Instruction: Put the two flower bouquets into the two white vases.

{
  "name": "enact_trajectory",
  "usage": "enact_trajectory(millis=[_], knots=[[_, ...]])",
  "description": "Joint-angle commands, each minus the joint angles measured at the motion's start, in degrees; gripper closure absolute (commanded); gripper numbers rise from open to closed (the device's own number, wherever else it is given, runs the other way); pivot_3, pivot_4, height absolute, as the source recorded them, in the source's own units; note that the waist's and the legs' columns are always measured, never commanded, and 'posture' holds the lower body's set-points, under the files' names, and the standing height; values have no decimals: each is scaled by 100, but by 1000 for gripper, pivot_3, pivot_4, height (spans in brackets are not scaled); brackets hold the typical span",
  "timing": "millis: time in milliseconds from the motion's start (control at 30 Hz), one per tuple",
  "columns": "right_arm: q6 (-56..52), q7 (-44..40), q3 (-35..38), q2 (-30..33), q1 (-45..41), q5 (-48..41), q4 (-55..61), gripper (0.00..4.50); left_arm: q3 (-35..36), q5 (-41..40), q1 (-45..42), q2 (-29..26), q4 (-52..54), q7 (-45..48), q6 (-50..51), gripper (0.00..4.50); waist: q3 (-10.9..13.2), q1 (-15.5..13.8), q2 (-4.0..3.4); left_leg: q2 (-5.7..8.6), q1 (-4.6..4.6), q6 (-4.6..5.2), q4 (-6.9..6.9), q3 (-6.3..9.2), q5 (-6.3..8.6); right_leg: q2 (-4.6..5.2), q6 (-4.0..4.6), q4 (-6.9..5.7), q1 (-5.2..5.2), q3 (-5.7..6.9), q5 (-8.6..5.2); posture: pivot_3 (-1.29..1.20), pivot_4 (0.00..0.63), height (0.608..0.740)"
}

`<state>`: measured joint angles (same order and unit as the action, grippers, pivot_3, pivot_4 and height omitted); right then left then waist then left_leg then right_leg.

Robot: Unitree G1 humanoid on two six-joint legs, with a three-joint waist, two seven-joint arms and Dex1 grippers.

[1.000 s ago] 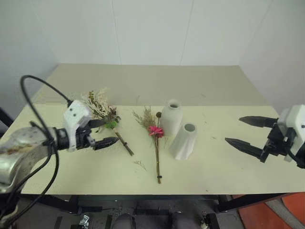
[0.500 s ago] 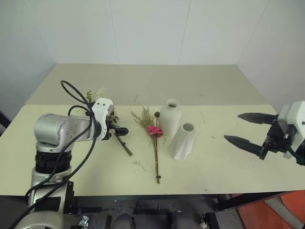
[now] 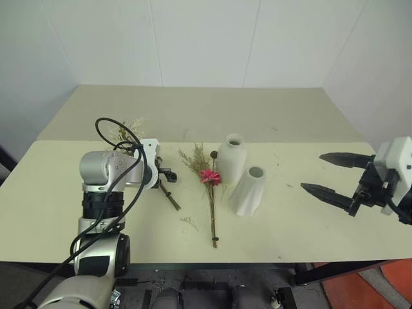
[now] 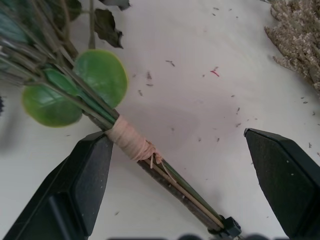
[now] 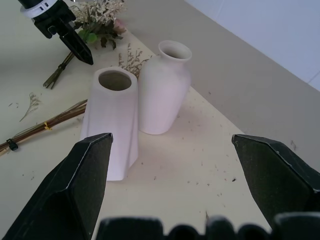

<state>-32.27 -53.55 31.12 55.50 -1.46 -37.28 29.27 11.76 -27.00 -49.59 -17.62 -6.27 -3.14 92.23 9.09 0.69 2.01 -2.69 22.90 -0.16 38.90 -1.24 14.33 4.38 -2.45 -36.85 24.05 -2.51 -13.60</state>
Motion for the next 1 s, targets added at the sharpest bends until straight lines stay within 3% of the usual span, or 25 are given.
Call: enact_trajectory(millis=[33,200,300,567,733,1000], knots=[[-29,82,249,19,-6,-126,171,14,168,-13,-67,105,-25,-224,27,0,0,4,0,0,0,0,0,0,0,0,0,-1,0,0,0,0,150,740],[-38,98,237,-1,-3,-138,153,14,539,142,-97,440,-331,-738,27,0,-1,-2,-1,1,-10,0,0,0,0,0,0,-3,-9,-1,0,0,150,740],[-35,122,201,-20,-20,-140,147,0,717,64,-101,632,-458,-915,27,549,-1,-2,-2,3,-24,0,0,0,0,2,-1,-1,-26,-1,0,0,150,740],[-76,168,244,-57,8,-214,166,0,971,-93,-122,611,-548,-1191,27,3135,-1,-4,-1,6,-72,-1,-4,5,1,5,-6,14,-85,6,-3,0,150,740],[-89,207,227,-51,-27,-295,130,0,1148,-155,-134,476,-567,-1281,27,4414,-1,0,-1,6,-70,-1,-5,8,1,4,-6,15,-84,8,-3,0,150,740],[-62,208,149,-17,-107,-321,16,0,1285,68,150,370,517,-1094,-191,4441,2,31,3,5,-69,-2,-7,8,1,4,-6,15,-80,7,-3,0,150,740]])
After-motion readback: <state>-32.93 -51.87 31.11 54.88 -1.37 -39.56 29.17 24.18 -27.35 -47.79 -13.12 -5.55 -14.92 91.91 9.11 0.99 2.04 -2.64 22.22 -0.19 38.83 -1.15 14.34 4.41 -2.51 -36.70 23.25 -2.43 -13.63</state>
